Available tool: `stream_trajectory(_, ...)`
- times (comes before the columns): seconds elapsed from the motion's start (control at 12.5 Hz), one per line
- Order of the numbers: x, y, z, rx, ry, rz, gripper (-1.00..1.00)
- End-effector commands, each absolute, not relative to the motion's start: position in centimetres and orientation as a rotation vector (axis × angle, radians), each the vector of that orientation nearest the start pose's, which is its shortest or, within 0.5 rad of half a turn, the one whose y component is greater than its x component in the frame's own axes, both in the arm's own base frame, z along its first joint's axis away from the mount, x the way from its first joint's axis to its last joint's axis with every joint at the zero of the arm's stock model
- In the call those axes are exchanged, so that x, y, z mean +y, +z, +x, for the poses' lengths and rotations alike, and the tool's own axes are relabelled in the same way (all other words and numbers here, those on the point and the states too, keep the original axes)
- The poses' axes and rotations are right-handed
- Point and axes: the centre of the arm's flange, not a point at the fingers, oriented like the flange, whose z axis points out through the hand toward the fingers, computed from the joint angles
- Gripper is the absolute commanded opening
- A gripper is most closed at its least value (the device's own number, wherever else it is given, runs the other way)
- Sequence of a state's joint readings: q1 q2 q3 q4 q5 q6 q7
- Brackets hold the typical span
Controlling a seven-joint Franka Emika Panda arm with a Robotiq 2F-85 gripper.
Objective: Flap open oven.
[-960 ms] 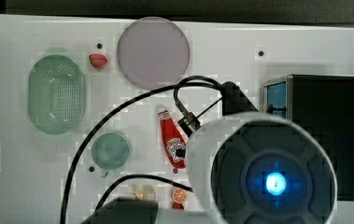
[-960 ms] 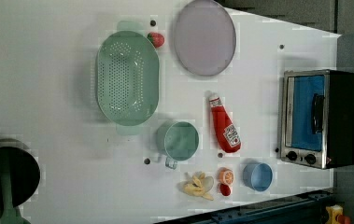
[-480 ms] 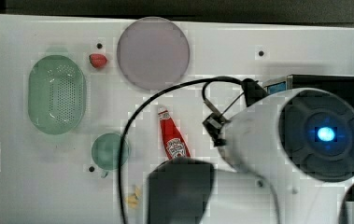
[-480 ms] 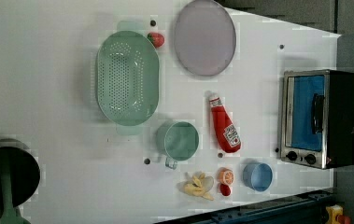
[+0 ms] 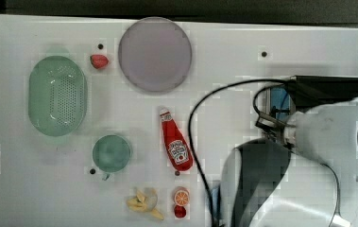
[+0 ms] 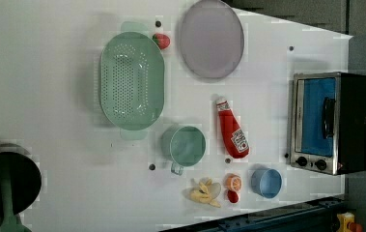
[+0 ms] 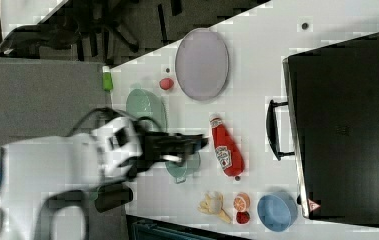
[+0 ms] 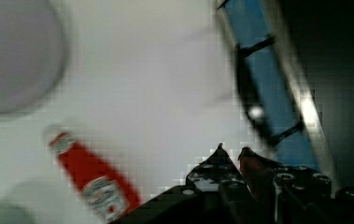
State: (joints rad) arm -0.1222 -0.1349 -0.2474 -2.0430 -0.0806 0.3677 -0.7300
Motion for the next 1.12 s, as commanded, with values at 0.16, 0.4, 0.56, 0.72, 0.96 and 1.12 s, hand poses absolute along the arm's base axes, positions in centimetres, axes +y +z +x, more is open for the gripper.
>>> stream_trajectory(0.16, -23.1, 44.0, 46.8, 0.231, -0.057, -3.19, -0.65)
stream_trajectory(0.4, -25.5, 40.4, 46.9, 0.091, -0.17, -3.242, -0.65)
stream_trajectory(0.56, -26.6, 38.2, 47.1, 0.105, -0.187, -3.263, -0.65)
stream_trajectory(0.72, -27.0, 35.7, 46.9, 0.117, -0.106, -3.262, -0.65)
stream_trajectory(0.96, -27.1, 33.1, 47.2, 0.111, -0.047, -3.266, -0.65)
stream_trajectory(1.12, -27.0, 32.0, 47.4, 0.101, -0.044, -3.273, -0.65)
